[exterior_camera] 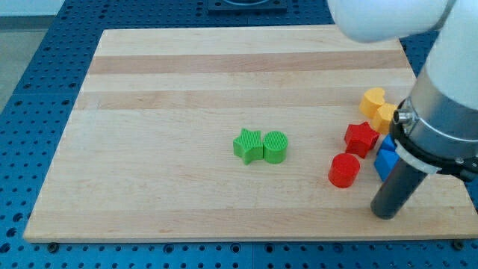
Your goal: Move the blue triangle into red star
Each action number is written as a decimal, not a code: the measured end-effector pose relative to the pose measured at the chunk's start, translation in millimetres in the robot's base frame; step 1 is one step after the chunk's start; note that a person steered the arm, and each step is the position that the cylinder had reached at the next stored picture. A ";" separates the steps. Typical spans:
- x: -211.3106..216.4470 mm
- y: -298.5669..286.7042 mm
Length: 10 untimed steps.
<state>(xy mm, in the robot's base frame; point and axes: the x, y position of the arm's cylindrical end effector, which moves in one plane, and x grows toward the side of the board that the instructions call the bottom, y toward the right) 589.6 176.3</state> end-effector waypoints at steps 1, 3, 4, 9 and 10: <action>-49.7 0.2; -57.2 0.1; -15.4 0.1; -40.4 53.1; -47.5 53.5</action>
<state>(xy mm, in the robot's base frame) 542.2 229.8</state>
